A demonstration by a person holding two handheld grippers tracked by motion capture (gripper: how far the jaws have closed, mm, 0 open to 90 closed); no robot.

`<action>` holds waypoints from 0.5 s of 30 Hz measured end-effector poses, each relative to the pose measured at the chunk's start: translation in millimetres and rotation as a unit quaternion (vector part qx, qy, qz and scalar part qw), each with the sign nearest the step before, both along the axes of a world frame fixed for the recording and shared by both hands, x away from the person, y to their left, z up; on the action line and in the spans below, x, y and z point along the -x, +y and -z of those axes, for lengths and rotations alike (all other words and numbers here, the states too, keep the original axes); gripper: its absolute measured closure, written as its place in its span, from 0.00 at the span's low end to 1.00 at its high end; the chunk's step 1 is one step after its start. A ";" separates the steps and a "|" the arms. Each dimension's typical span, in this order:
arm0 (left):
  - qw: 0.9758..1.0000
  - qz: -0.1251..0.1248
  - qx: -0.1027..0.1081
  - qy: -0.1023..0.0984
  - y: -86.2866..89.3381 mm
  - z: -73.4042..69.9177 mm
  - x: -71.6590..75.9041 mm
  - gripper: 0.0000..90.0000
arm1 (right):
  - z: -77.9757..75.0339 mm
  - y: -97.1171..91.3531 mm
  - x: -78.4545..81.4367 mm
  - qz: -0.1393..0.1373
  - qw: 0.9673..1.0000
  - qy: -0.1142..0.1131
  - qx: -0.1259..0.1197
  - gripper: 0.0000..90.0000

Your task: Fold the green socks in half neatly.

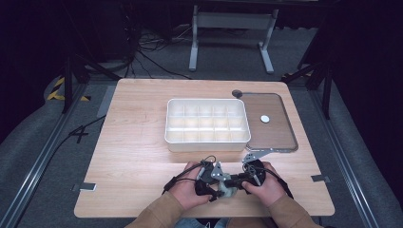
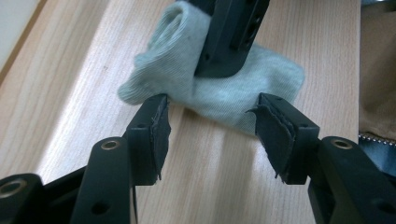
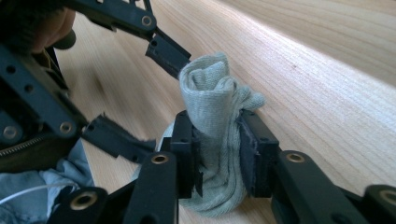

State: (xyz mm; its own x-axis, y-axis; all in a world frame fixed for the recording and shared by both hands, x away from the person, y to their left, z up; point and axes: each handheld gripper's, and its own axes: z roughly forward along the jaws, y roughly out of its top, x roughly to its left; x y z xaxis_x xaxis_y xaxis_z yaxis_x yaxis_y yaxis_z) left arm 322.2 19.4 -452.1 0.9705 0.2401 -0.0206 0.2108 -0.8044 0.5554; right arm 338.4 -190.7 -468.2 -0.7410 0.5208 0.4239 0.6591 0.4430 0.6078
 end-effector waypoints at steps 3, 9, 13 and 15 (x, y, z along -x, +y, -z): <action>1.000 -0.008 0.003 -0.002 3.7 -3.3 -1.4 0.49 | -6.3 -2.2 1.8 -0.002 1.000 -0.013 0.010 0.80; 0.999 -0.027 0.017 -0.011 18.0 -14.9 -9.5 0.49 | -25.3 -13.3 4.3 0.010 0.998 -0.061 0.008 0.80; 0.999 -0.039 0.027 -0.018 28.8 -23.3 -13.9 0.49 | -35.7 -17.8 4.8 0.013 0.996 -0.089 0.012 0.80; 0.998 -0.045 0.025 -0.020 33.7 -27.3 -15.5 0.49 | -40.8 -20.0 3.6 0.013 0.995 -0.099 0.017 0.80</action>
